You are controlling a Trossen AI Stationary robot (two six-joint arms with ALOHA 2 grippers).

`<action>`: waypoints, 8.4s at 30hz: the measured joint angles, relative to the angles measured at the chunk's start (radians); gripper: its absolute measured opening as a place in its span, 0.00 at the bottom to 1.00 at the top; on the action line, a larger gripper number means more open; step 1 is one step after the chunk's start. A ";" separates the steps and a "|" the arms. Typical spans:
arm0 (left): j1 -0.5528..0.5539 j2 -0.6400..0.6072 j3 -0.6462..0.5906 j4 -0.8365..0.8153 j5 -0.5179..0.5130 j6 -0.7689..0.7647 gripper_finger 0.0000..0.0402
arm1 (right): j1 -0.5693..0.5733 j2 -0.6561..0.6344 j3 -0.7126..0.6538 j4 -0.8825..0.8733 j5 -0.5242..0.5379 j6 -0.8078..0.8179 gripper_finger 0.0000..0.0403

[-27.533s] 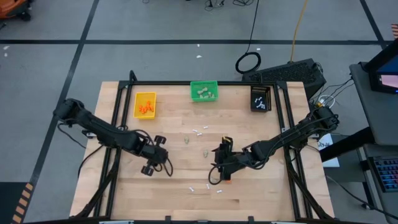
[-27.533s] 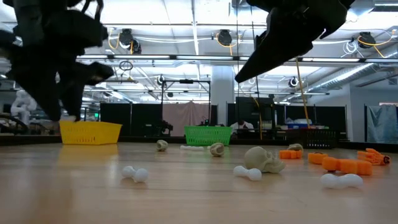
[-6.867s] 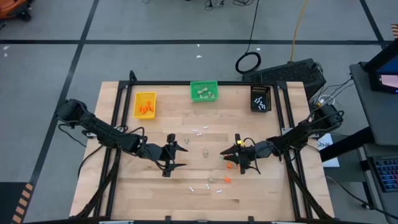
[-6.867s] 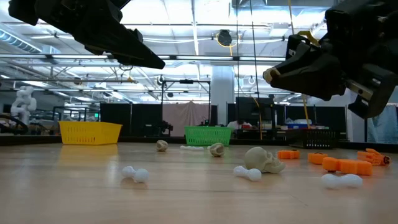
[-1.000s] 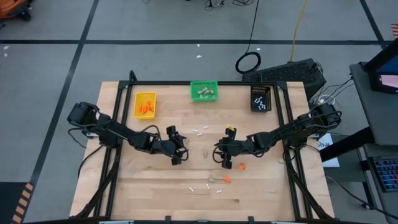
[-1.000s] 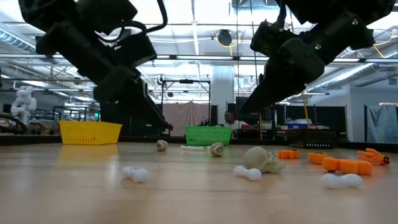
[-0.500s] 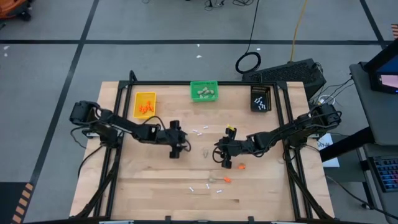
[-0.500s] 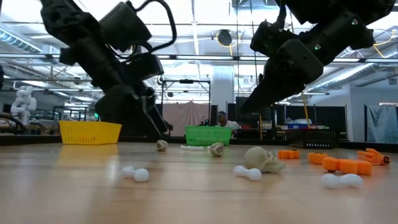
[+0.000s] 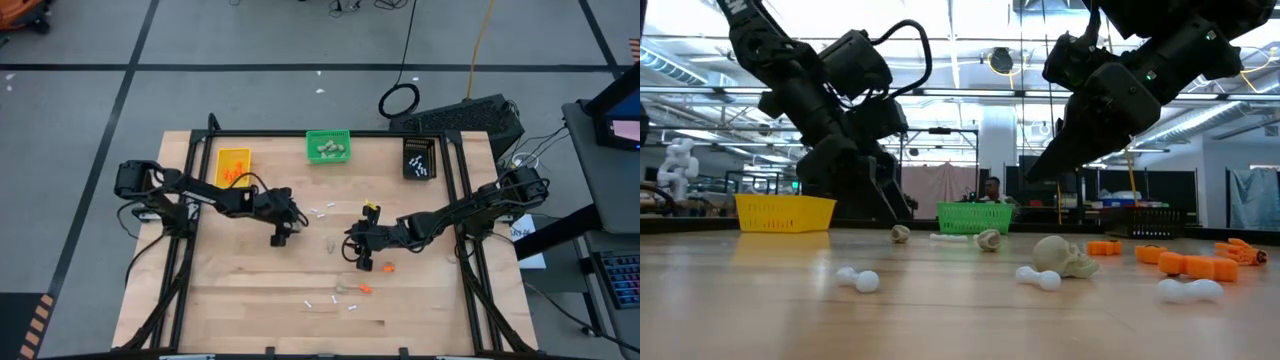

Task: Sort Halloween decoration
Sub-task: Put the gray skull toy into the green bin

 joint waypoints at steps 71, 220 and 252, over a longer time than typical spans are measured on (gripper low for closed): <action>-0.109 0.069 -0.003 0.083 -0.014 -0.071 0.69 | 0.000 0.000 0.001 -0.007 0.000 -0.001 0.34; -0.205 0.113 -0.317 0.754 -0.159 -0.263 0.60 | 0.000 0.001 0.001 -0.013 -0.001 -0.001 0.34; -0.205 0.386 -0.264 0.949 -0.163 -0.256 0.38 | 0.000 0.001 0.000 -0.014 0.000 -0.001 0.34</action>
